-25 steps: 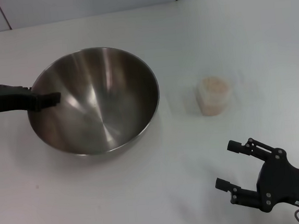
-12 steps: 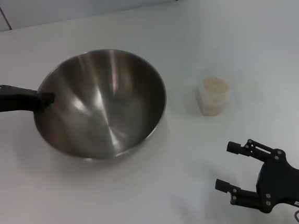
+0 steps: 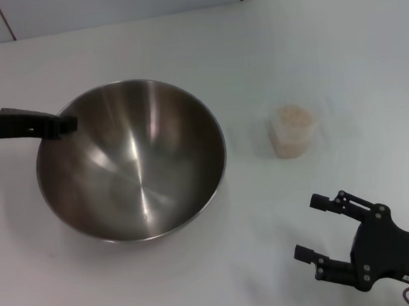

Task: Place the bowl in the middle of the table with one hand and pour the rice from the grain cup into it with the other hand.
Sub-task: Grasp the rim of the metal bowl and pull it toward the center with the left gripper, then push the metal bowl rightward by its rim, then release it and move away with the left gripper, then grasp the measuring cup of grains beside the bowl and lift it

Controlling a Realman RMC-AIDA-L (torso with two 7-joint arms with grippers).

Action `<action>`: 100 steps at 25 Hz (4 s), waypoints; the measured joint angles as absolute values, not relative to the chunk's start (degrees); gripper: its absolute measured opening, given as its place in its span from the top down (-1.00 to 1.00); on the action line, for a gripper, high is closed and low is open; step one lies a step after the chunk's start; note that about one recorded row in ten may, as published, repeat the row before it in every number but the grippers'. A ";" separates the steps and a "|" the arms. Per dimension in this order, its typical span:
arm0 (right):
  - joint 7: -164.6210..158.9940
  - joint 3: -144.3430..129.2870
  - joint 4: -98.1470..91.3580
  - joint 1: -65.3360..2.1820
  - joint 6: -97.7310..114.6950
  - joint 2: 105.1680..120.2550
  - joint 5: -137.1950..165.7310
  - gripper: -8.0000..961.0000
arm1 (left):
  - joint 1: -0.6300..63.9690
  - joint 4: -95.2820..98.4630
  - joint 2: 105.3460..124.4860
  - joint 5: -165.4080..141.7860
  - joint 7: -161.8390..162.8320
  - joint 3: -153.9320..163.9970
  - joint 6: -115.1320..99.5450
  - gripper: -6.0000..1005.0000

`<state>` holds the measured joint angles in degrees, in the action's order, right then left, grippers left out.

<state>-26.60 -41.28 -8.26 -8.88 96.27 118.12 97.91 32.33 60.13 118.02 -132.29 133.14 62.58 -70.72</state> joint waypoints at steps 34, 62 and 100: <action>-27.25 -41.48 -8.52 -9.35 96.59 118.12 97.90 -0.66 | 44.23 45.23 118.12 -132.18 124.77 56.32 -58.90 0.79; -31.03 -12.47 -6.42 -12.27 79.02 119.37 97.27 -0.67 | 12.77 66.16 118.34 -104.41 81.89 56.76 -82.24 -0.61; -30.84 -11.86 -5.01 -22.34 69.15 119.44 96.37 -0.67 | 13.88 63.55 118.31 -104.79 81.80 57.30 -82.44 -0.61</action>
<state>-30.84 -11.86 -5.01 -22.34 69.15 119.44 96.37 13.88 63.55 118.31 -104.79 81.80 57.30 -82.44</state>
